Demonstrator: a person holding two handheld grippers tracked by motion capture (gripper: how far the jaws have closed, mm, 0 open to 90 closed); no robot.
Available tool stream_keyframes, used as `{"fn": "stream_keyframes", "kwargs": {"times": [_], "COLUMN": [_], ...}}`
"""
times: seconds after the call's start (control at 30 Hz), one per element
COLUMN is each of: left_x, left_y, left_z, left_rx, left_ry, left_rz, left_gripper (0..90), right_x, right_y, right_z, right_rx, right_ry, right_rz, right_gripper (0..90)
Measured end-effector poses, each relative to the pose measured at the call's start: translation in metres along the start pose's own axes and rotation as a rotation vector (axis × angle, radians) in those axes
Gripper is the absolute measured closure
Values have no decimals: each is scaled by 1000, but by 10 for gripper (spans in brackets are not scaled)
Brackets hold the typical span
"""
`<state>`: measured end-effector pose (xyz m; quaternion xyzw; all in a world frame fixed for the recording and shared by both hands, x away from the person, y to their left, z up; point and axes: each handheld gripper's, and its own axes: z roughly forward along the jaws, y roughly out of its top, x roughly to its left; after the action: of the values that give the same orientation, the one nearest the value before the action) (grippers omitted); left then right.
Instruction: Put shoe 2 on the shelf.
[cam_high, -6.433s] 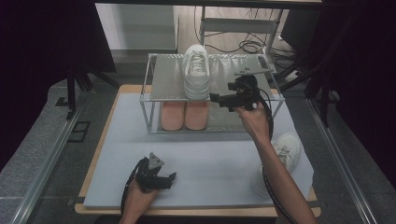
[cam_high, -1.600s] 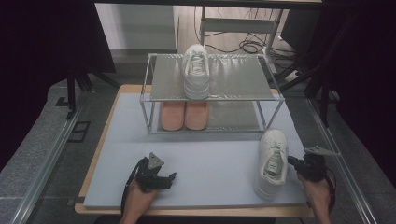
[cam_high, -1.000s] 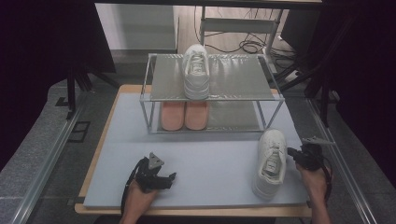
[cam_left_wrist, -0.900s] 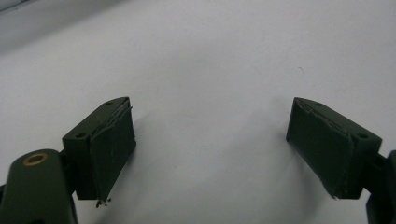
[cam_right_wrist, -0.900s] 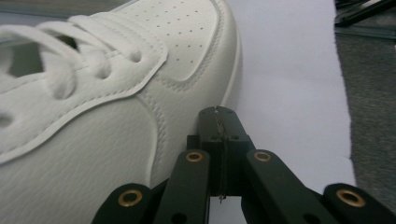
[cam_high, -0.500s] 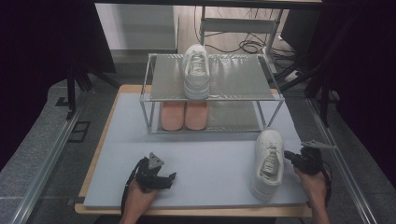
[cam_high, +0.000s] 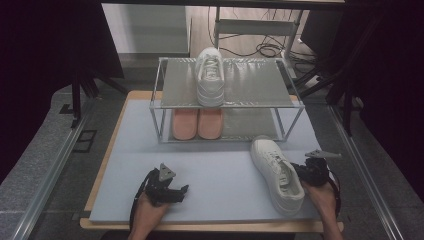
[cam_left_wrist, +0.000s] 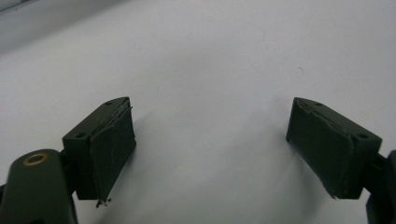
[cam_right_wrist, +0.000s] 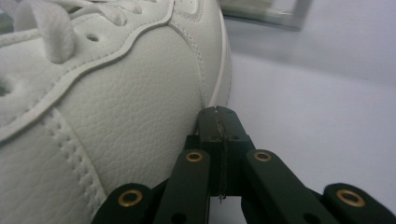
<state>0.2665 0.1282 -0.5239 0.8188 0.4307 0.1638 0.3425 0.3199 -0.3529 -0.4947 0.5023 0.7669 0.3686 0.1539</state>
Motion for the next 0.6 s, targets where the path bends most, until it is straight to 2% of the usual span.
{"fn": "stream_keyframes", "kwargs": {"times": [0.33,0.6], "left_x": [0,0], "left_y": [0,0], "left_z": [0,0], "left_rx": [0,1], "left_ry": [0,0], "left_rz": [0,0], "left_gripper": [152,152], "right_x": [14,34], "right_y": [7,18], "right_z": [11,25], "right_rx": [25,55], "right_ry": [95,154], "right_rz": [-21,-68], "right_gripper": [900,900]}}
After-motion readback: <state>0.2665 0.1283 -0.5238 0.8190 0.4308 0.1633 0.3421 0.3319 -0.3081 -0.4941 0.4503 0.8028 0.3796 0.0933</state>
